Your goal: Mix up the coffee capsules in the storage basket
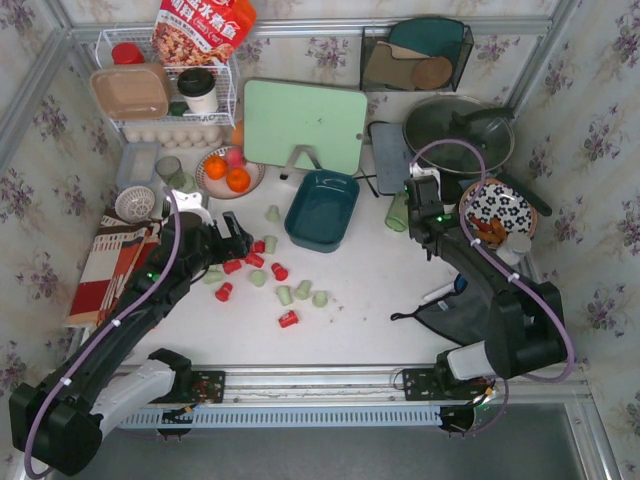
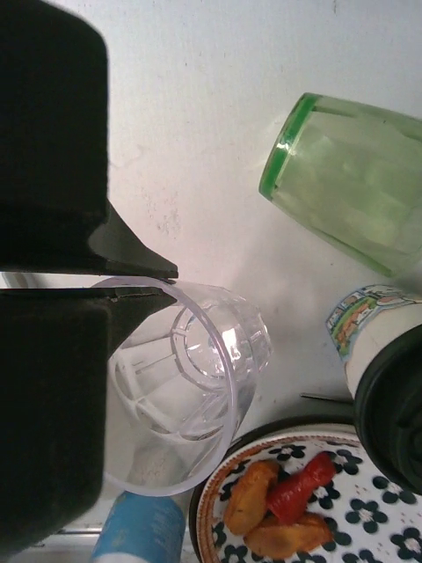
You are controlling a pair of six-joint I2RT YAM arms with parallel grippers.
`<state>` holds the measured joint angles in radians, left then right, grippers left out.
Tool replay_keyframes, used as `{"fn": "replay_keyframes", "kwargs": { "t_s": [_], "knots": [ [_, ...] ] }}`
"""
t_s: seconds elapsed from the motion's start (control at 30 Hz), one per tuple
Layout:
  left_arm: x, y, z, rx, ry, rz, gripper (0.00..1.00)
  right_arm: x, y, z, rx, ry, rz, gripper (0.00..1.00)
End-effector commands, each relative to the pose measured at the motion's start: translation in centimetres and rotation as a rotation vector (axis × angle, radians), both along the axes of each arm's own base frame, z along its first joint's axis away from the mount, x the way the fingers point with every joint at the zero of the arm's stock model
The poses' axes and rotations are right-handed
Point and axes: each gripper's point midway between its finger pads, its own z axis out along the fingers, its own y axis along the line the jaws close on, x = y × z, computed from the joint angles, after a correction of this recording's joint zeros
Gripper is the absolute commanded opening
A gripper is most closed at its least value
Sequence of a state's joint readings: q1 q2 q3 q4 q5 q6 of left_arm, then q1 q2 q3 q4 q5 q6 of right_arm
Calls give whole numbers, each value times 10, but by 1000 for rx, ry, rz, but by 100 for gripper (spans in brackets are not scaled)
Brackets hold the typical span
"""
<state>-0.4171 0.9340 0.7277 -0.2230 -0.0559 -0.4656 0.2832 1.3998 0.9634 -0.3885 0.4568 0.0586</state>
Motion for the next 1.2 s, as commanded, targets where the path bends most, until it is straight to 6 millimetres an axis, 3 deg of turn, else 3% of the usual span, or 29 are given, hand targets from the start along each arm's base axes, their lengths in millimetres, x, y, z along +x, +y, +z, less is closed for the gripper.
{"fn": "replay_keyframes", "kwargs": {
  "t_s": [0.0, 0.3, 0.53, 0.67, 0.8, 0.93, 1.1, 1.17],
  "knots": [
    [0, 3, 3, 7, -11, 7, 97, 7, 1, -7, 38, 8, -3, 0],
    [-1, 3, 6, 0, -17, 7, 97, 13, -21, -26, 60, 26, -82, 1],
    [0, 2, 1, 9, -6, 7, 97, 13, -29, -50, 101, 69, -111, 31],
    [1, 2, 0, 12, -2, 7, 97, 13, -33, -46, 92, 58, -126, 43],
    [2, 0, -2, 15, 1, 0, 96, 13, -37, -20, 85, -11, -151, 55],
    [5, -4, -8, 28, 11, -12, 95, 10, -34, 21, 58, -134, -154, 65],
    [10, -26, -11, 74, 17, -101, 94, 3, -1, 86, 82, -410, -67, 67],
    [14, -35, -13, 112, 14, -132, 93, 0, 20, 94, 153, -503, 26, 67]
  ]
}}
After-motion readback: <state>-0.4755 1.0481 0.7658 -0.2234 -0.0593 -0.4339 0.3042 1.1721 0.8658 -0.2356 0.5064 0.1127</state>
